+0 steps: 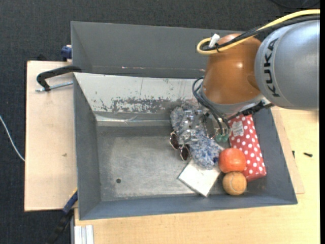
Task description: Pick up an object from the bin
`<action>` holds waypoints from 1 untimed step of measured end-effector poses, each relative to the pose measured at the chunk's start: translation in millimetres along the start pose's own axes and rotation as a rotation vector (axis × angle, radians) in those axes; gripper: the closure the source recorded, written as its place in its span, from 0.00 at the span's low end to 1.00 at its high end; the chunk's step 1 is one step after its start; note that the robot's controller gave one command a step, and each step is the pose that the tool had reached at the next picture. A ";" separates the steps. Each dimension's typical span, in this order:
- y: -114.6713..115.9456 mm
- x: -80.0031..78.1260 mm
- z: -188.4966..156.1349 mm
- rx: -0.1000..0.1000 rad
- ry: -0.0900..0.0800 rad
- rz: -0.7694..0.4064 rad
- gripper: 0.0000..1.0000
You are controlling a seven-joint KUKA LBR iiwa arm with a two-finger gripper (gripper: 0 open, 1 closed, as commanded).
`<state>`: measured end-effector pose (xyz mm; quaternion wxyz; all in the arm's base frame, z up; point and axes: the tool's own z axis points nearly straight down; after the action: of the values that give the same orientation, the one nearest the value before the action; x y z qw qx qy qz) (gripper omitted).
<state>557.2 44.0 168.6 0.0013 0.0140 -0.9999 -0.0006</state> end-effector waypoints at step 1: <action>-8.8 -8.3 1.6 0.002 -0.012 -0.243 1.00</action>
Offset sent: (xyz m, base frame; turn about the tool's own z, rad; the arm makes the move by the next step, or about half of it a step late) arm 0.0219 0.0003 0.0672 -0.4041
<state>565.8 35.4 166.9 -0.0049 0.1351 -0.9908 -0.0001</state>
